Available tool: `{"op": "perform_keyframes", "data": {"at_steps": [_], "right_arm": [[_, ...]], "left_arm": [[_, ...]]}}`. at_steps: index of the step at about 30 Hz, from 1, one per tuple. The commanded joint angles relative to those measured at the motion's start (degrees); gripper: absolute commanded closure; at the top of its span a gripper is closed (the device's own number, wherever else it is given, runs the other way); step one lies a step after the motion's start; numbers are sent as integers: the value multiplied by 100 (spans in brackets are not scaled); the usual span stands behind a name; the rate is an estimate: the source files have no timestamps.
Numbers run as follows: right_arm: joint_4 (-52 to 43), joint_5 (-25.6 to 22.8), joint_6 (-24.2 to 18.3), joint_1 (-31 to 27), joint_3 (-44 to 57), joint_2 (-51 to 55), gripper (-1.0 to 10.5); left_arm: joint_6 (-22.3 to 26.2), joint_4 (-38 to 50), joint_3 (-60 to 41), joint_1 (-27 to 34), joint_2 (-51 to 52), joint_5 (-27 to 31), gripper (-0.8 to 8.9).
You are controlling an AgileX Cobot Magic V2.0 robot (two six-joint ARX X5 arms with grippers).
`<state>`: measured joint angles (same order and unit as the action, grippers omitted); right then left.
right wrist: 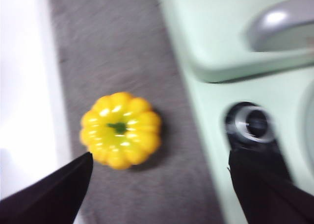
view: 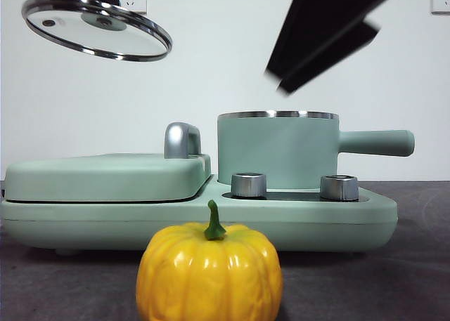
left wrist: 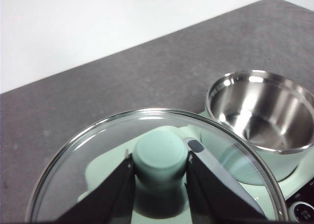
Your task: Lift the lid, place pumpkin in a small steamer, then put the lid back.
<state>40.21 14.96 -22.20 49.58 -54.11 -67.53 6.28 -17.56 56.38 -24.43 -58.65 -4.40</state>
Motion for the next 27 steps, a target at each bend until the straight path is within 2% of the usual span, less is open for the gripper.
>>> {"op": "perform_keyframes", "data": {"at_steps": [1, 6, 10, 21, 27], "right_arm": [[-118, -22, -109, 372, -107, -409, 501], [-166, -44, -118, 734, -107, -979, 489], [-299, -260, -120, 903, -107, -1357, 485], [-761, -289, -109, 957, -107, -1993, 455], [-566, -282, 140, 960, -107, -2133, 484]], "left_arm": [[-33, 181, 92, 22, 61, -2, 799], [-85, 188, 92, 79, 76, 0, 799], [-98, 192, 92, 81, 76, 20, 799], [-96, 197, 92, 85, 76, 39, 799], [-96, 208, 92, 92, 76, 44, 799]]}}
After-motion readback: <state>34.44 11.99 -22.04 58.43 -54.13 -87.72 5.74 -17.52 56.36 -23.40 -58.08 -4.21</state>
